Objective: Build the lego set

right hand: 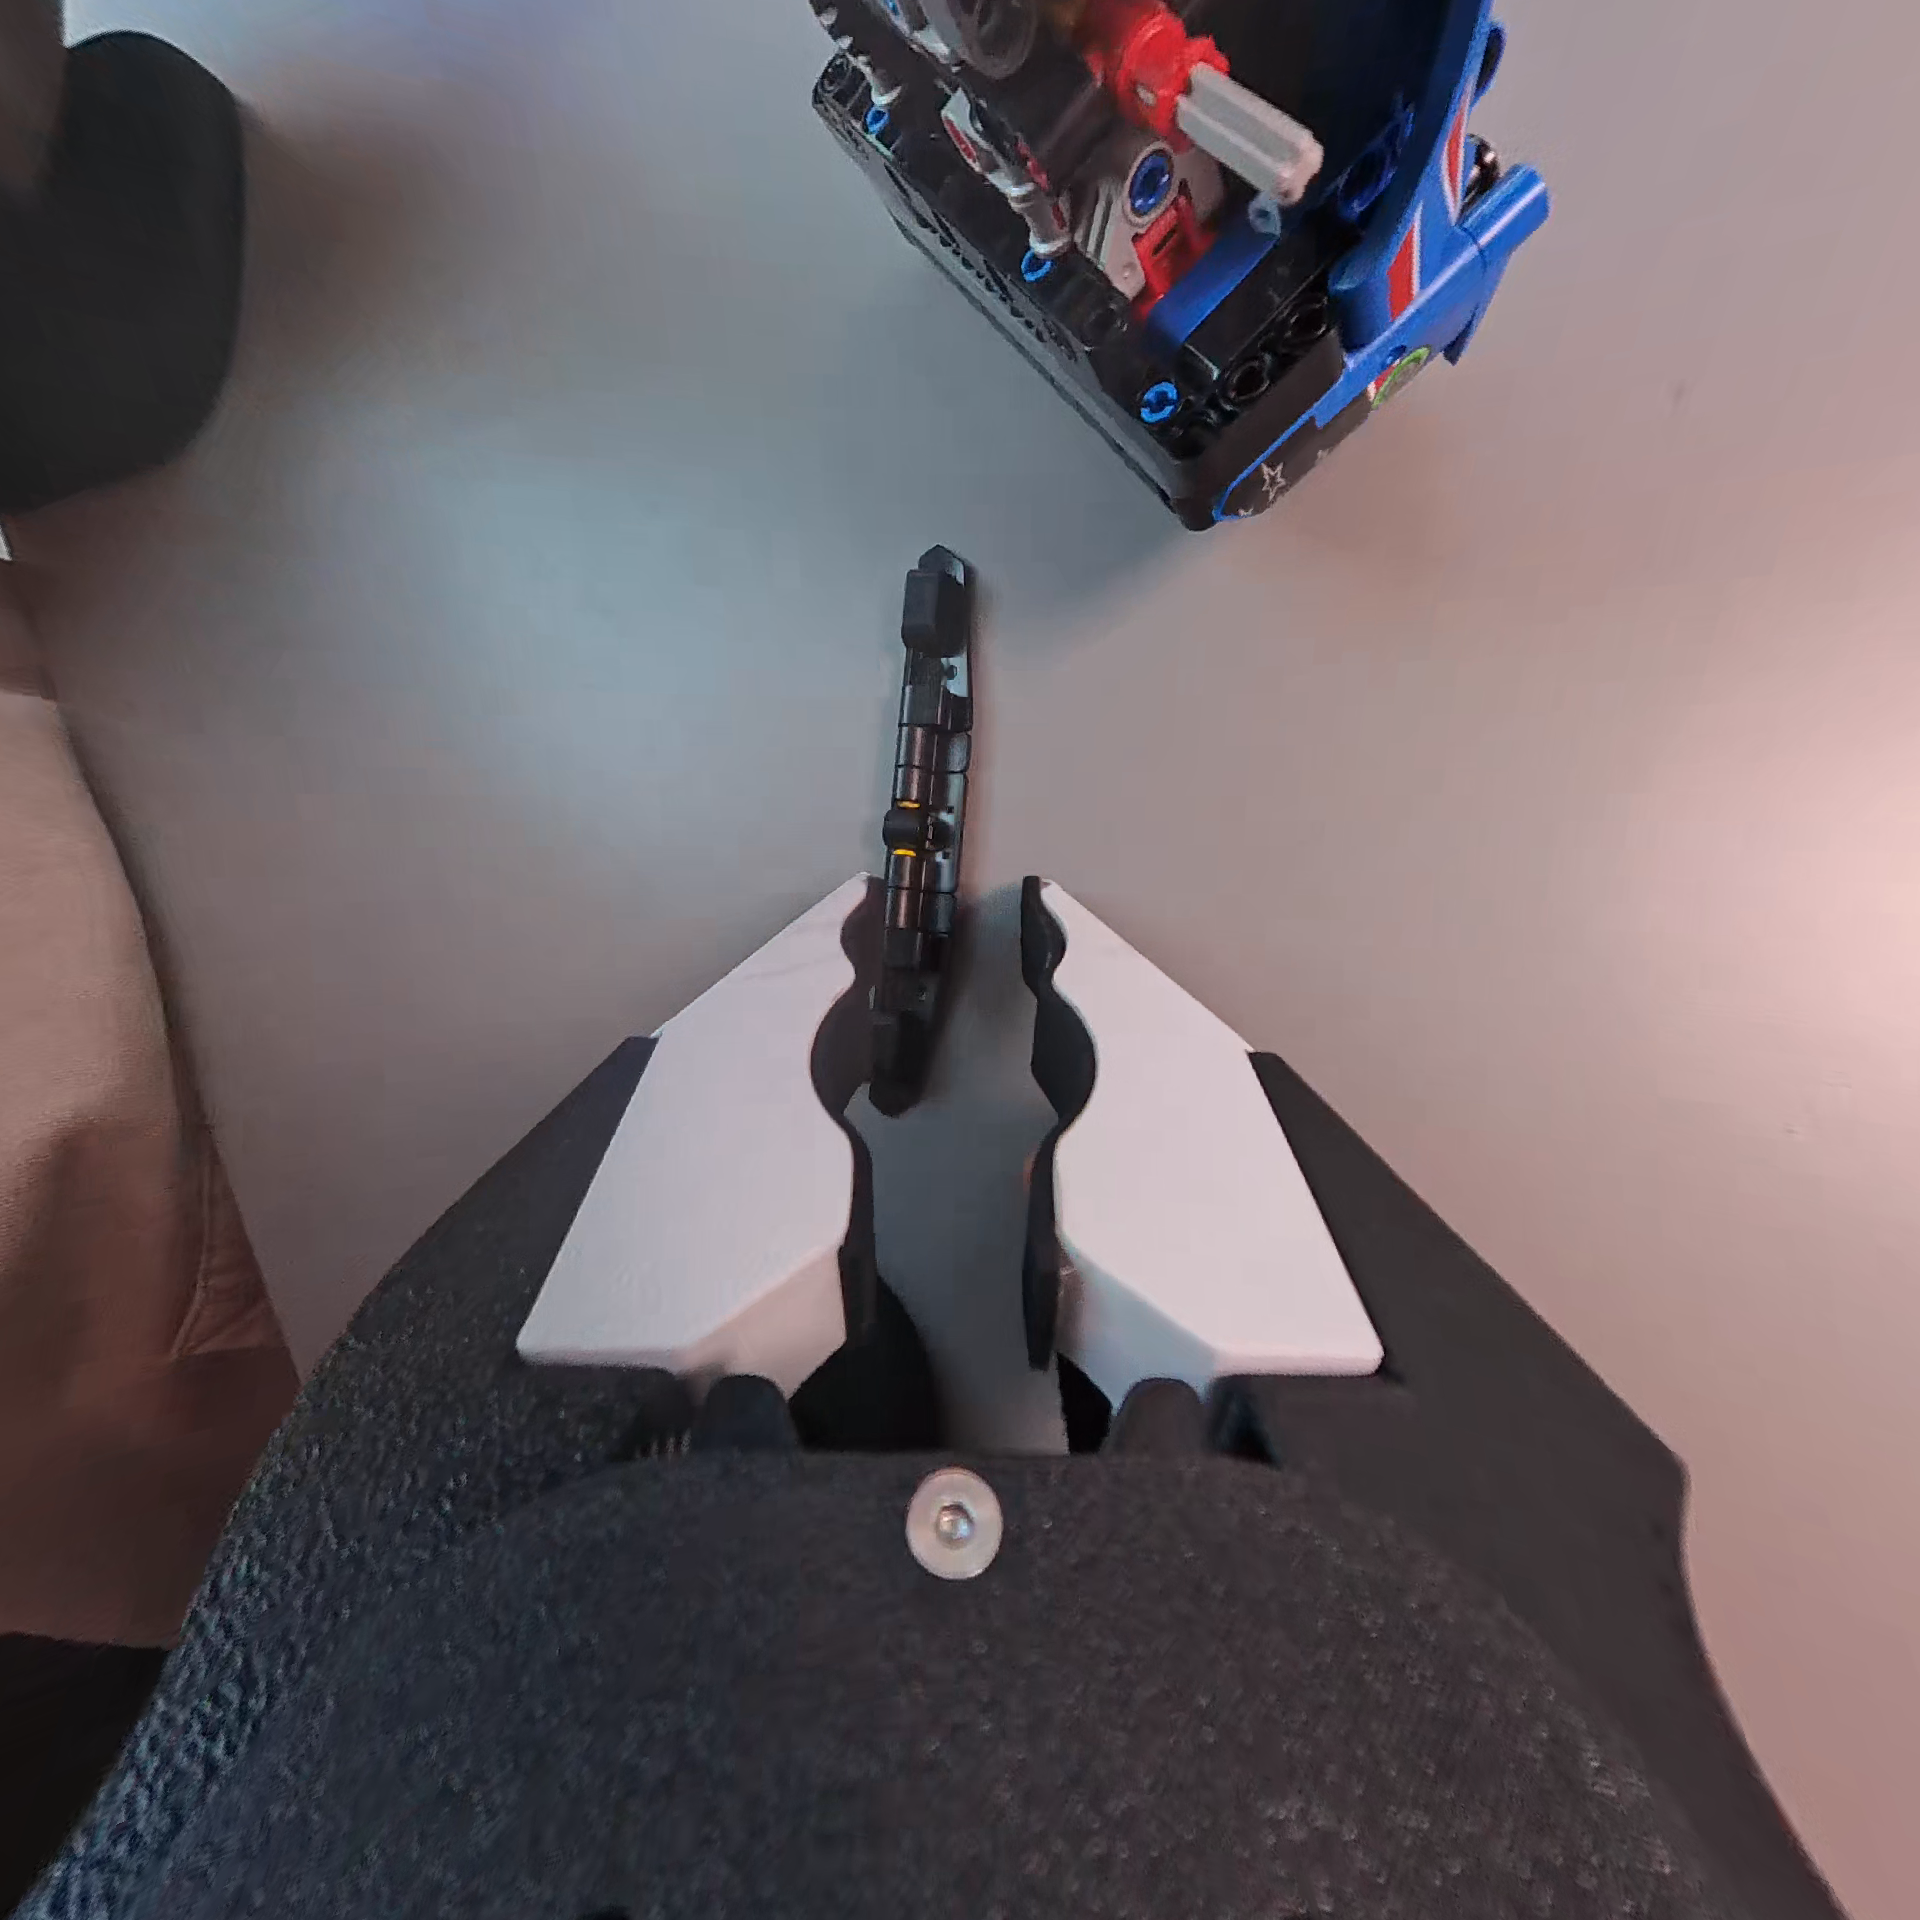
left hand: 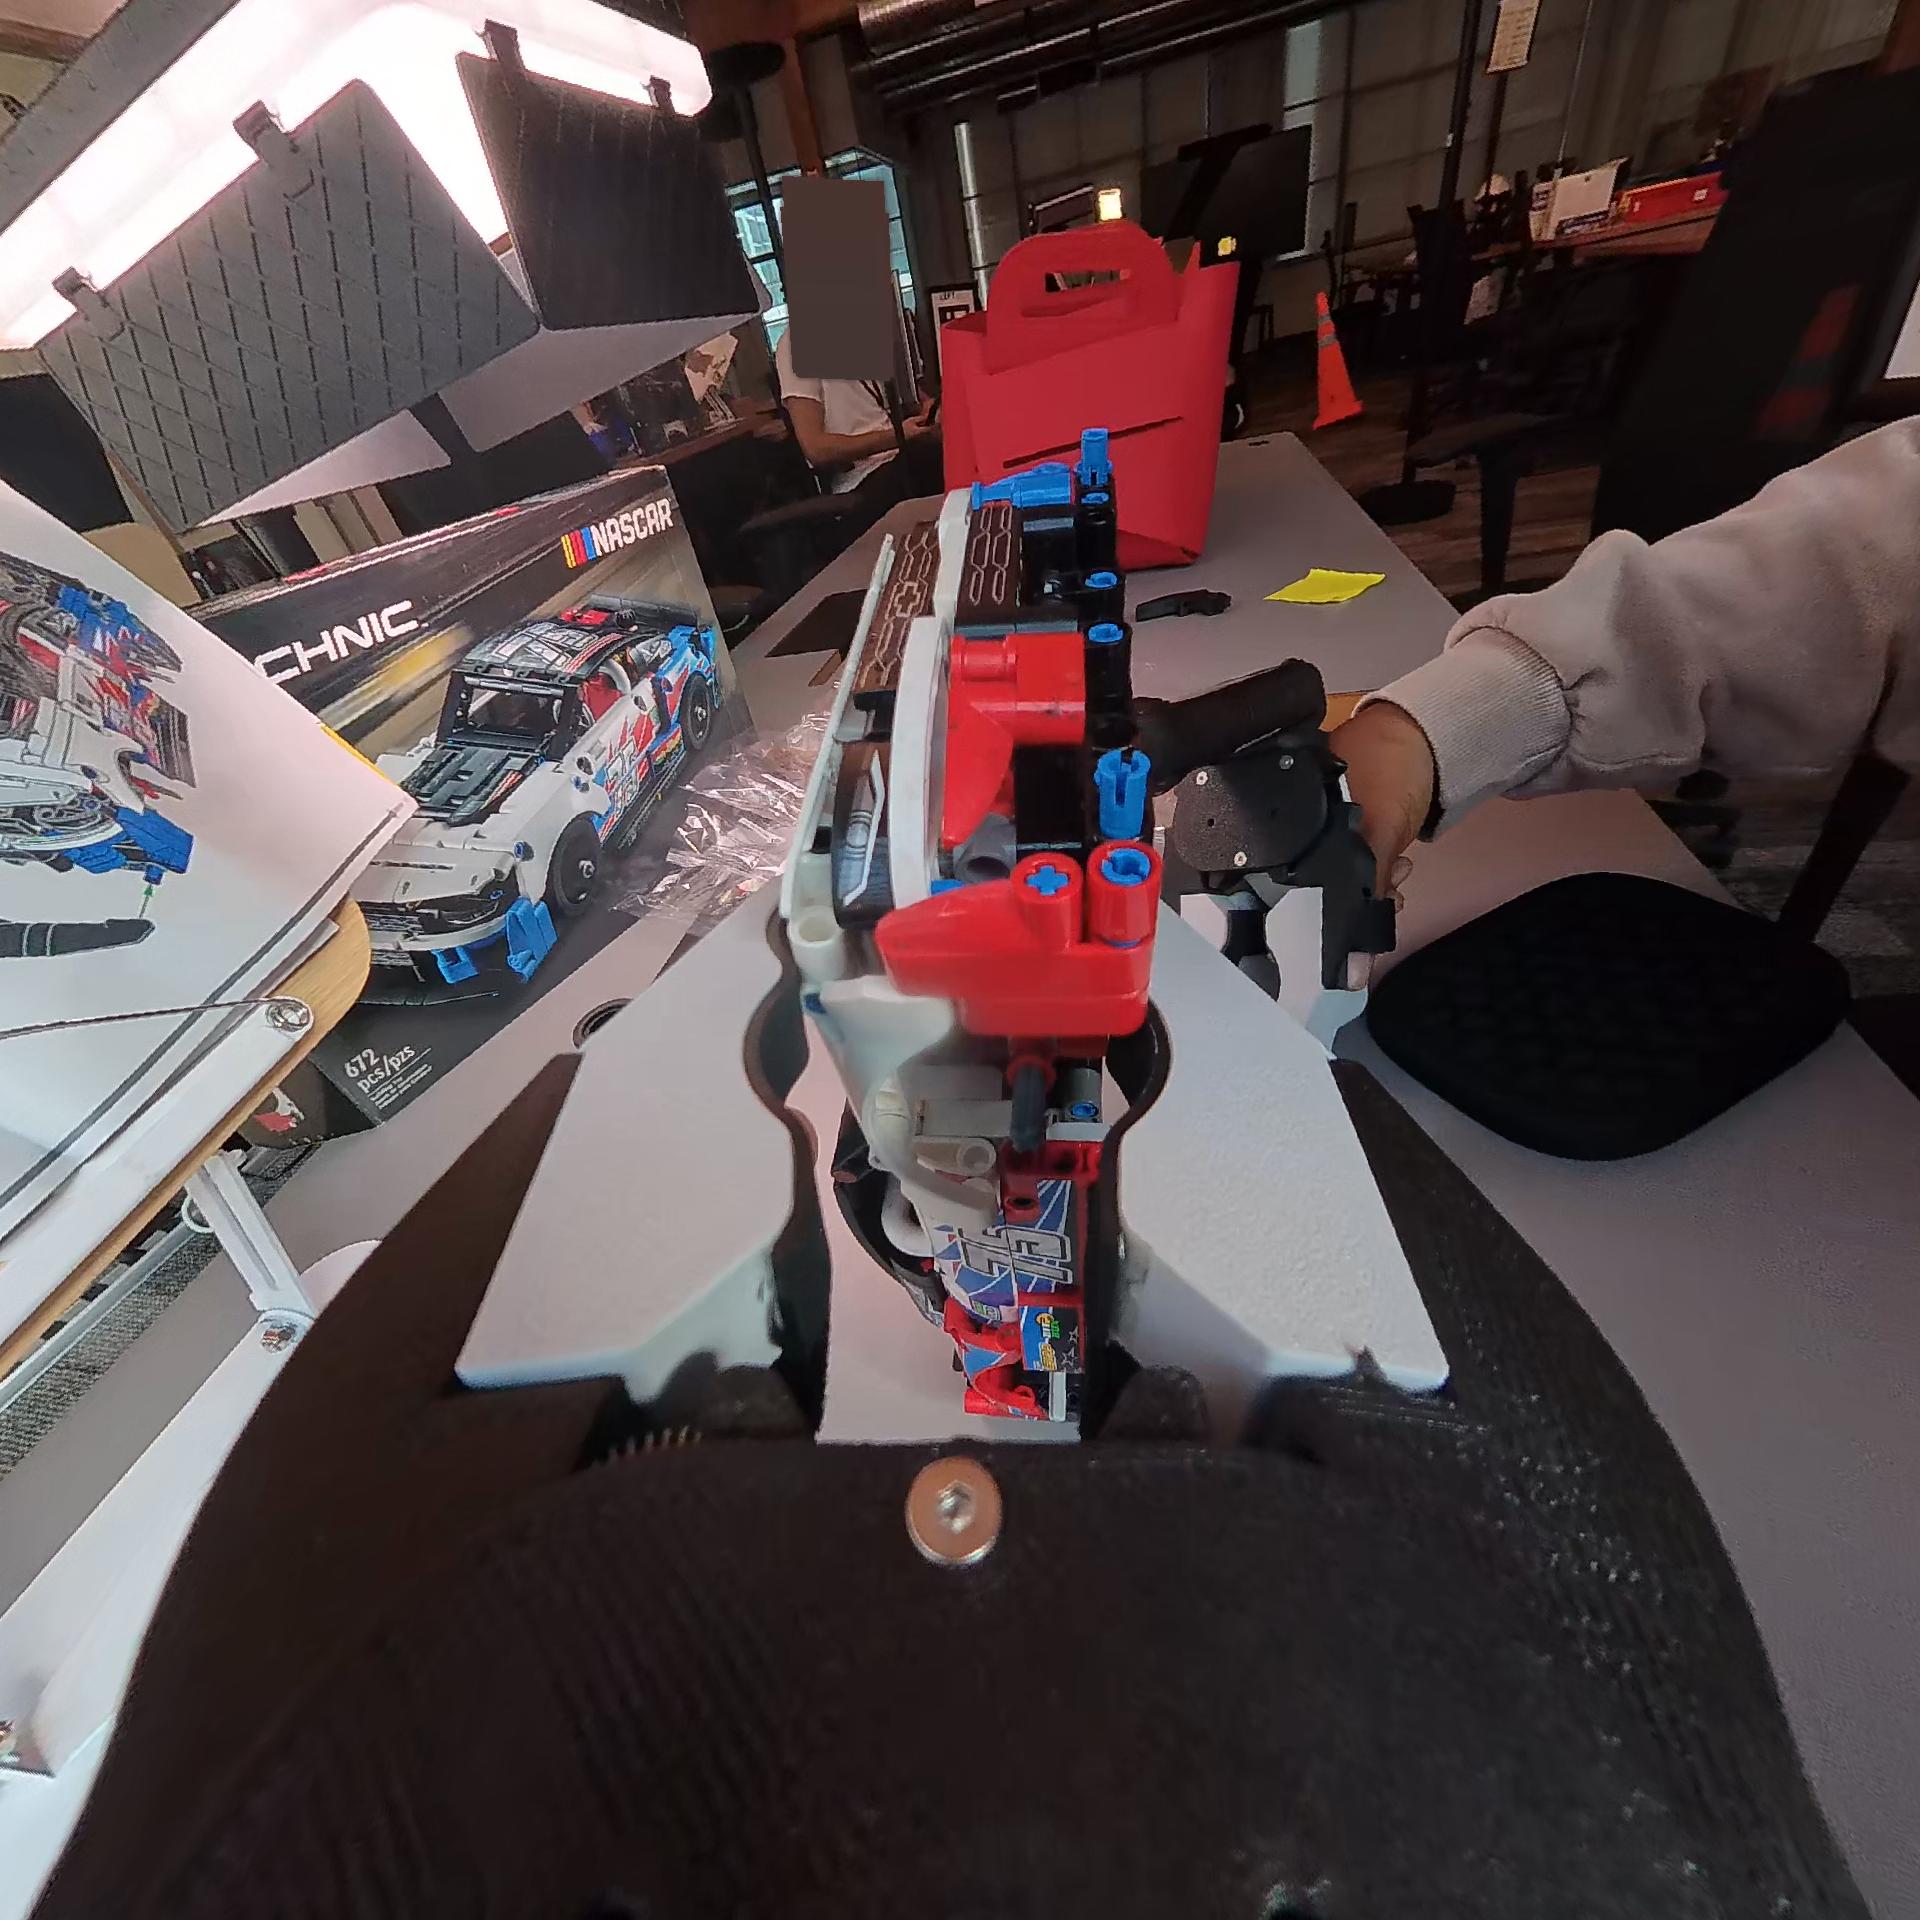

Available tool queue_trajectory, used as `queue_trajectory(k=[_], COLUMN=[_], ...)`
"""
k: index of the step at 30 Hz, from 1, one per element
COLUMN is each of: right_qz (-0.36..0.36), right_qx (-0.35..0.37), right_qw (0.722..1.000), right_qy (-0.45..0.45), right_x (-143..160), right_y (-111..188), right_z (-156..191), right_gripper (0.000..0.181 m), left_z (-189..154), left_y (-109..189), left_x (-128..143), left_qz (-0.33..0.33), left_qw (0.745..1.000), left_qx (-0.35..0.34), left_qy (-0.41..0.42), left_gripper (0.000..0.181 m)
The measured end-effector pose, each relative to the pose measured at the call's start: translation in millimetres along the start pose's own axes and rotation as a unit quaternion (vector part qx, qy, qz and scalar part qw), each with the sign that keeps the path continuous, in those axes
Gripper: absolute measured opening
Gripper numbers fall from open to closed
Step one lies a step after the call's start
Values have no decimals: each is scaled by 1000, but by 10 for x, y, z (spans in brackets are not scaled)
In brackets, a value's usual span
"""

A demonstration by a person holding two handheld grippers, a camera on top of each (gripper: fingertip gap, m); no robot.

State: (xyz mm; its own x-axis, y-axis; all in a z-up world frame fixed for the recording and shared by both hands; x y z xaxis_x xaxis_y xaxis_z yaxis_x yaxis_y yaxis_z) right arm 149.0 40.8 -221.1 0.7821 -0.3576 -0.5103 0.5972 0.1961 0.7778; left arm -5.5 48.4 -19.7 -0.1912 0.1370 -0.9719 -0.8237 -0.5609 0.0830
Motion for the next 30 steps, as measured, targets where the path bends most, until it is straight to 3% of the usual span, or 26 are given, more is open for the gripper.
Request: queue_trajectory(k=[9, 18, 21, 24, 26, 30], right_qz=[41, 40, 30, 7, -11, 22], right_qx=[94, 237, 203, 146, 126, 69], right_qw=[991, 941, 949, 973, 984, 995], right_qy=[91, 237, 240, 177, 129, 67], right_x=[-89, -9, 17, -21, -95, -92], right_y=[-122, -146, -150, -79, 4, -24], right_z=[91, 240, 407, 484, 384, 180], right_gripper=[13, 8, 13, 17, 15, 16], left_z=[1, -3, -6, -8, -10, -21], left_y=[14, 12, 14, 16, 15, 14], left_x=[5, 4, 5, 5, 5, 3], left_qz=[3, 5, 8, 9, 9, 10], left_qw=[1000, 1000, 1000, 1000, 1000, 1000], left_qx=[0, 1, 1, 1, 2, 2], left_qy=[-2, -4, -5, -5, -5, -7], left_gripper=[56, 56, 56, 56, 56, 55])
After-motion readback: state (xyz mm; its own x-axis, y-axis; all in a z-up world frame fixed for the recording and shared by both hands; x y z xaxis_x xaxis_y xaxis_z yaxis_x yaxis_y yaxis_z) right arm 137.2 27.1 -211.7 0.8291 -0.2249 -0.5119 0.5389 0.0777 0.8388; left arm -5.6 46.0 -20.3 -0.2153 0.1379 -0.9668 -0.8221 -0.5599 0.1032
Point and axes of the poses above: each gripper's, where its closed fingertips meet, y back along the fingers, x out of its underside, z = x × y across the jaws, the point moved 2 cm from there along y, back along the fingers, and after that the axes turned 2 degrees about -y, right-handed, at the moved point
